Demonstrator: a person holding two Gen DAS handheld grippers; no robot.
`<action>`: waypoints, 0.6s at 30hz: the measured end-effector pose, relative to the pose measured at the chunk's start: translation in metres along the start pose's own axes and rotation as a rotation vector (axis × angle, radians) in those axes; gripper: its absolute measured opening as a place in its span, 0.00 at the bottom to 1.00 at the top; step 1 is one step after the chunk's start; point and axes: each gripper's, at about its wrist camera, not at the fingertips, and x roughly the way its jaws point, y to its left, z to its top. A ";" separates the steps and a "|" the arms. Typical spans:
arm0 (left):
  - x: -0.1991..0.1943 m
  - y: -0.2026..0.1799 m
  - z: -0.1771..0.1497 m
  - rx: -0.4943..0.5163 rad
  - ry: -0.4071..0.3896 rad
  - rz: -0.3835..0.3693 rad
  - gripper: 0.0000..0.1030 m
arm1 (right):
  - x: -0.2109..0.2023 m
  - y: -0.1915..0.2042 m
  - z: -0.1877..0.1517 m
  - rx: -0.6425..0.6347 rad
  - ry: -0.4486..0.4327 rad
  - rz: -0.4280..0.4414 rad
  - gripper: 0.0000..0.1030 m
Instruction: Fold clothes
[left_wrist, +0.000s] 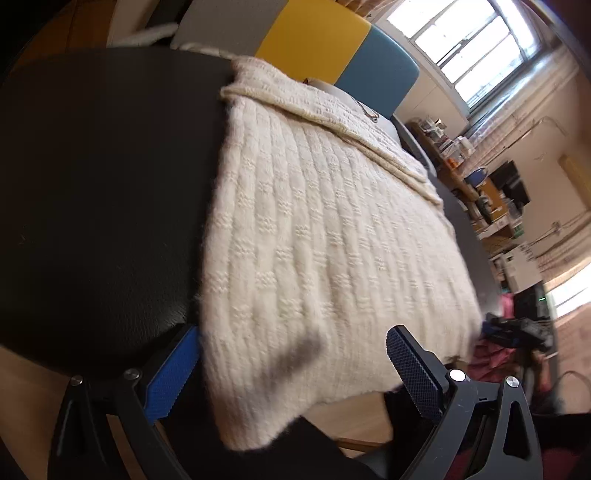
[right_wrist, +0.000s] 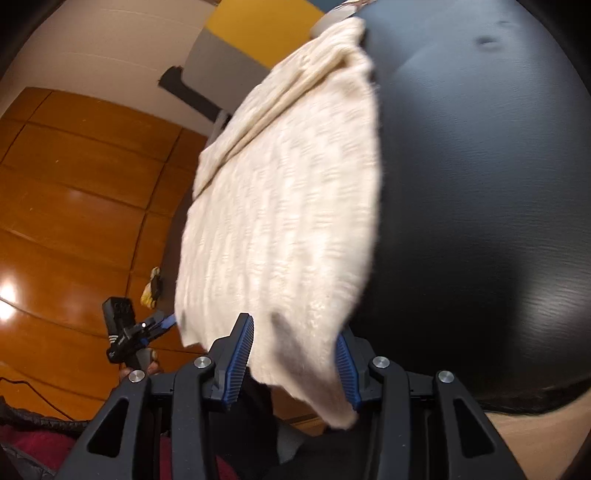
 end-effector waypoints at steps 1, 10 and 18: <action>-0.001 0.006 0.002 -0.045 0.003 -0.035 0.96 | 0.004 0.001 0.001 0.003 -0.005 0.014 0.42; -0.004 0.051 0.001 -0.300 0.049 -0.164 0.21 | 0.018 0.013 0.003 -0.081 0.005 -0.075 0.13; -0.006 0.051 -0.005 -0.296 0.045 -0.184 0.27 | 0.022 0.010 0.006 -0.069 0.026 -0.031 0.18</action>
